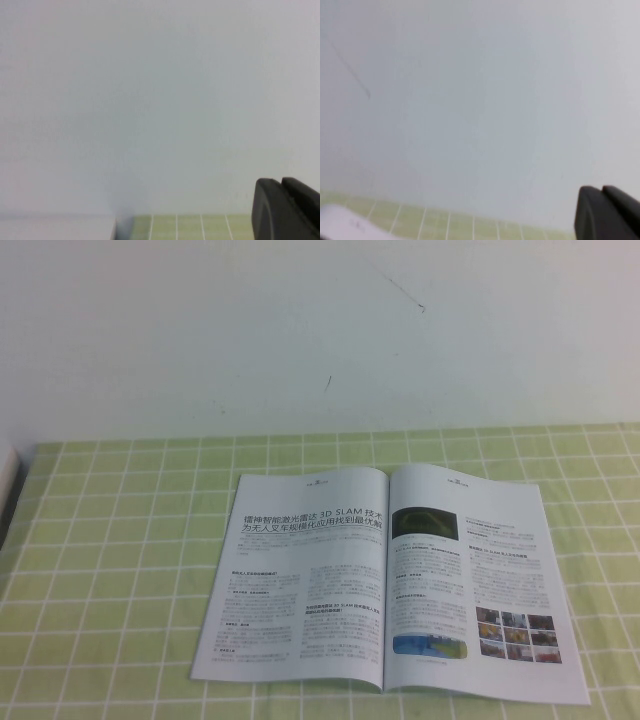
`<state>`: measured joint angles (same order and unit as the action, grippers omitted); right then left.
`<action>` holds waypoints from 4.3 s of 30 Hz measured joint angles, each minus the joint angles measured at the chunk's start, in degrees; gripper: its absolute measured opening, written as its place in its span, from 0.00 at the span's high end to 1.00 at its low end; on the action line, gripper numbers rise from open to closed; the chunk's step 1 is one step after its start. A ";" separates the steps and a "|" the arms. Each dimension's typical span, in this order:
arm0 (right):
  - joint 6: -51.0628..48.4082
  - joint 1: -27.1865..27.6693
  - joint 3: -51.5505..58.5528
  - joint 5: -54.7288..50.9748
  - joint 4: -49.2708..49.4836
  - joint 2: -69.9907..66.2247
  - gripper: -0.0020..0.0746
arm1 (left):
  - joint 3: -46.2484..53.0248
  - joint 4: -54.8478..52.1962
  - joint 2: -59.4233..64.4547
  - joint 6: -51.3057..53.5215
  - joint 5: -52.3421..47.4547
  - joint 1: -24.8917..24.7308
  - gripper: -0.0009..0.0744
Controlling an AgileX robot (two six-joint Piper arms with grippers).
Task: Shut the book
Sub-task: 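Close the open booklet and leave it lying on the table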
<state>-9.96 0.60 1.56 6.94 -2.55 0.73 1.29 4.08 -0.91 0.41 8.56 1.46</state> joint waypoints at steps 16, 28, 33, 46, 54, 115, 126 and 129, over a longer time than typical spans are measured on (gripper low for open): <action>2.90 0.00 0.00 36.85 3.58 0.00 0.98 | -0.42 6.25 0.00 -2.67 33.02 0.00 0.99; -7.69 0.00 -20.88 9.35 3.95 -5.99 0.98 | -25.71 4.77 6.96 6.45 4.99 0.00 0.99; -6.93 0.00 -31.99 -10.55 4.70 -17.06 0.98 | -34.00 1.14 16.55 7.07 -7.42 0.00 0.99; -27.79 0.00 -45.25 -36.11 32.17 -50.53 0.98 | -39.10 26.13 43.31 19.04 -33.23 0.00 0.99; -63.06 -4.75 -47.16 -39.41 69.61 -74.49 0.98 | -46.58 53.65 62.06 43.55 -41.89 0.00 0.99; -74.20 -19.38 -57.68 -24.98 74.86 -114.58 0.98 | -64.10 76.27 113.82 58.09 -39.22 -23.53 0.99; -73.64 -19.48 -57.04 -23.89 71.45 -111.04 0.98 | -67.01 92.77 112.50 70.78 -55.92 -23.66 0.99; -72.87 -19.48 -57.04 -23.89 70.25 -107.90 0.98 | -67.90 92.88 112.24 71.02 -56.38 -23.40 0.99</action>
<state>-82.83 -18.88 -55.48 -16.95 67.70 -107.16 -66.61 96.95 111.33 71.43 -47.82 -21.94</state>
